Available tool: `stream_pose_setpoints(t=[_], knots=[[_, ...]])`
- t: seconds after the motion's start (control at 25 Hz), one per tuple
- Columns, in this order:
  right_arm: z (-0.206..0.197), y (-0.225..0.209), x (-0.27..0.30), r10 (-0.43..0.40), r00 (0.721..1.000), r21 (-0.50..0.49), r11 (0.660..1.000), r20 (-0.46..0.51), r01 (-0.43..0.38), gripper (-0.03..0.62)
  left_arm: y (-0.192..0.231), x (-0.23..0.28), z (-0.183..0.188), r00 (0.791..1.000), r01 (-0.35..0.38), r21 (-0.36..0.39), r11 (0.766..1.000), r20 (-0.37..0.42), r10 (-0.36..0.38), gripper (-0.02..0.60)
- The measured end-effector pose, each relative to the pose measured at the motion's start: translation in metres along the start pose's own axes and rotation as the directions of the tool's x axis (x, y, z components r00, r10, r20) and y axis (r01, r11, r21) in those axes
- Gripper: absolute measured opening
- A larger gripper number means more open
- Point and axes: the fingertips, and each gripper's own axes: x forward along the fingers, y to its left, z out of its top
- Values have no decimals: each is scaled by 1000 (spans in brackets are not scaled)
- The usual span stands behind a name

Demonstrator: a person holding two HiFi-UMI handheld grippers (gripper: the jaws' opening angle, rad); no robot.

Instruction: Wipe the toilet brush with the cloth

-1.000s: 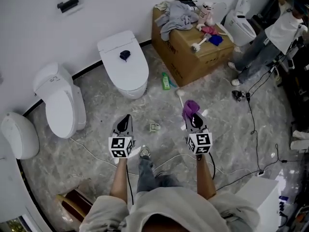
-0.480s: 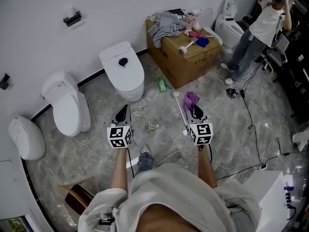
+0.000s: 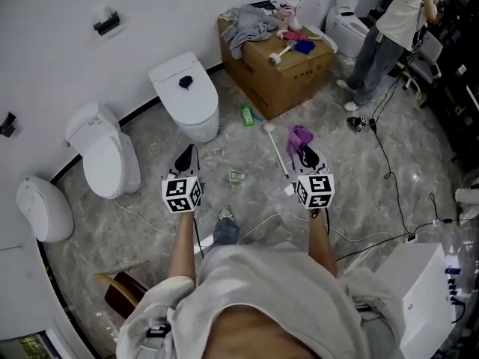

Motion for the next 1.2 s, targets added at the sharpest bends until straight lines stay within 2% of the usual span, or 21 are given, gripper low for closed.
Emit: stream_pose_setpoints(t=[0.4, 1.2], knots=[[1, 1, -10, 4, 1000, -24, 1000, -1, -4, 109, -11, -9, 1, 1000, 7, -1, 1000, 17, -6, 18], [0, 17, -16, 11, 1000, -9, 1000, 5, -11, 109, -13, -20, 4, 999, 6, 13, 1000, 32, -7, 18]])
